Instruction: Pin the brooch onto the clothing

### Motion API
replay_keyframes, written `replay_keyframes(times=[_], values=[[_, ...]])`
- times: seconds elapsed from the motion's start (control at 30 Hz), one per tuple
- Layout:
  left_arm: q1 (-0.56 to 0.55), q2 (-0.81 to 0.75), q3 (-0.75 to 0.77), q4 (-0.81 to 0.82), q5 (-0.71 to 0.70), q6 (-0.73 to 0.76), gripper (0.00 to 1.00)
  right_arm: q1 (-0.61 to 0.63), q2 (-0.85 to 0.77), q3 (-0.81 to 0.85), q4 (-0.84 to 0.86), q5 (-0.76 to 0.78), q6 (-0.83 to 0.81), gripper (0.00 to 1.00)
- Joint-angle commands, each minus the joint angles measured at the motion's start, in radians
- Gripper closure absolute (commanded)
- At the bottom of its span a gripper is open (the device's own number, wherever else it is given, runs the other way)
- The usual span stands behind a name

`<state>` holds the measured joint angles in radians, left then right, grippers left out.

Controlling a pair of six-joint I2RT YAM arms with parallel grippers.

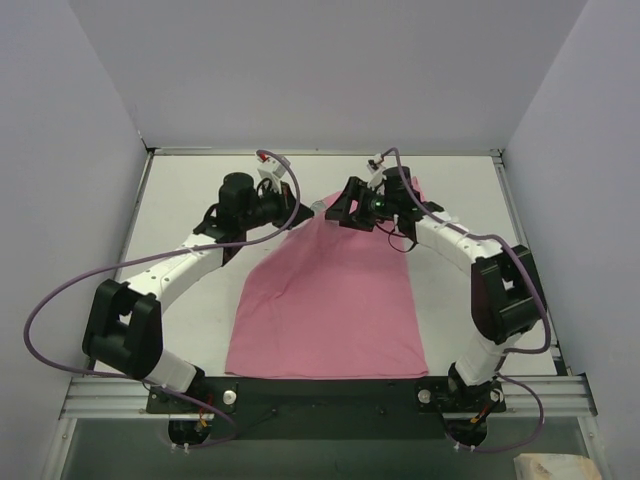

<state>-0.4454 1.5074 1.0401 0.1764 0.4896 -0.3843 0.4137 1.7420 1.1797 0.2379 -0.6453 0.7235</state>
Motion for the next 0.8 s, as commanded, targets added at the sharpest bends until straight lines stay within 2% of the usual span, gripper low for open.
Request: replay_keyframes(times=[0.0,0.13,0.17,0.33,0.4,0.47,0.57,0.63,0.67,0.77], values=[[0.016,-0.059,0.040,0.000,0.033,0.039,1.00,-0.012,-0.165,-0.028,-0.023,0.018,-0.094,0.25],[0.022,-0.072,0.034,-0.008,0.035,0.042,1.00,-0.023,-0.229,-0.052,-0.061,0.065,-0.147,0.09],[0.022,-0.072,0.032,-0.006,0.035,0.042,1.00,-0.030,-0.240,-0.057,-0.066,0.079,-0.151,0.00],[0.022,-0.079,0.025,-0.006,0.038,0.041,1.00,-0.038,-0.298,-0.084,-0.068,0.113,-0.196,0.01],[0.022,-0.081,0.024,-0.012,0.040,0.042,1.00,-0.035,-0.312,-0.094,-0.046,0.140,-0.248,0.10],[0.024,-0.084,0.020,-0.012,0.035,0.044,1.00,-0.036,-0.323,-0.124,-0.026,0.148,-0.327,0.10],[0.025,-0.087,0.015,-0.015,0.035,0.045,1.00,-0.067,-0.357,-0.155,-0.008,0.156,-0.296,0.08],[0.027,-0.088,0.014,-0.015,0.037,0.045,1.00,-0.090,-0.351,-0.146,-0.015,0.098,-0.263,0.07],[0.028,-0.088,0.011,-0.015,0.037,0.045,1.00,-0.092,-0.342,-0.144,-0.018,0.007,-0.289,0.01],[0.031,-0.088,0.011,-0.017,0.044,0.048,1.00,-0.089,-0.325,-0.158,0.069,-0.100,-0.312,0.00]])
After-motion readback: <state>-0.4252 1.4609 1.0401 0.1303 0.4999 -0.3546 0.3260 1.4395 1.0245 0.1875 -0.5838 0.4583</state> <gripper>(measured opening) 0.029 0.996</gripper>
